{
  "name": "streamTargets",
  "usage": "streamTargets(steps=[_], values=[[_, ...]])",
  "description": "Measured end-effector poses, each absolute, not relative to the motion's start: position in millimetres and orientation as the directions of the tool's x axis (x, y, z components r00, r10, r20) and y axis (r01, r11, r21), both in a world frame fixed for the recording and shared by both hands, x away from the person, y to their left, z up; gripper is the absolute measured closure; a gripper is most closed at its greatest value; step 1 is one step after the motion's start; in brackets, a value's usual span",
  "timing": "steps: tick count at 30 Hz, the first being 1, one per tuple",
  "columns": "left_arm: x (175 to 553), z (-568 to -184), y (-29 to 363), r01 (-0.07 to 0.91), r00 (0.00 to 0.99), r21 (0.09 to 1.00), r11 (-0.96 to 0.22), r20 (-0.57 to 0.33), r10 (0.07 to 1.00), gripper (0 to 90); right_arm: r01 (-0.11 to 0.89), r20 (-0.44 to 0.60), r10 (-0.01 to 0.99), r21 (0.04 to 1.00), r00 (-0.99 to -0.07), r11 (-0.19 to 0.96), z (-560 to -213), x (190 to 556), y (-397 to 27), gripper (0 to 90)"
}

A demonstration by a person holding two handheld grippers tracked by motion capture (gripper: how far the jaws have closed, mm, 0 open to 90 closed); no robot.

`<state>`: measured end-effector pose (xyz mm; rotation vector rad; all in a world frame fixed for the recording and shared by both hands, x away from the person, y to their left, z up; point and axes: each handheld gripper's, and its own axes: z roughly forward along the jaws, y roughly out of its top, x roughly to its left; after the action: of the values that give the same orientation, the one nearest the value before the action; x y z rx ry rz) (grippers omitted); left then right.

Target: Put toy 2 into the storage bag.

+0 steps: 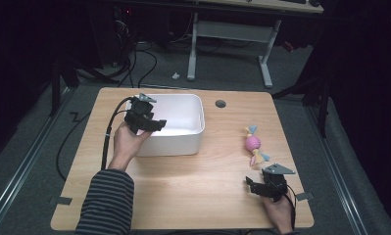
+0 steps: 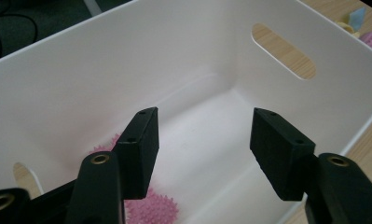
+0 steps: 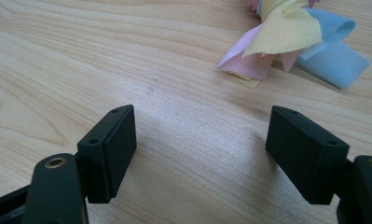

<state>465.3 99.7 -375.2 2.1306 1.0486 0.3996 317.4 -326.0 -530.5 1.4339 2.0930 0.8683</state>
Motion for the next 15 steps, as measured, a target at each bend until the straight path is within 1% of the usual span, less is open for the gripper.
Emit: streamTargets(steps=[15], values=[[438.4, -359.4, 111.4, 0.5, 0.63, 0.779, -0.379, -0.027, 0.776, 40.2, 0.647, -0.018, 0.935, 0.717, -0.354, 0.259, -530.5, 317.4, -326.0, 24.5]])
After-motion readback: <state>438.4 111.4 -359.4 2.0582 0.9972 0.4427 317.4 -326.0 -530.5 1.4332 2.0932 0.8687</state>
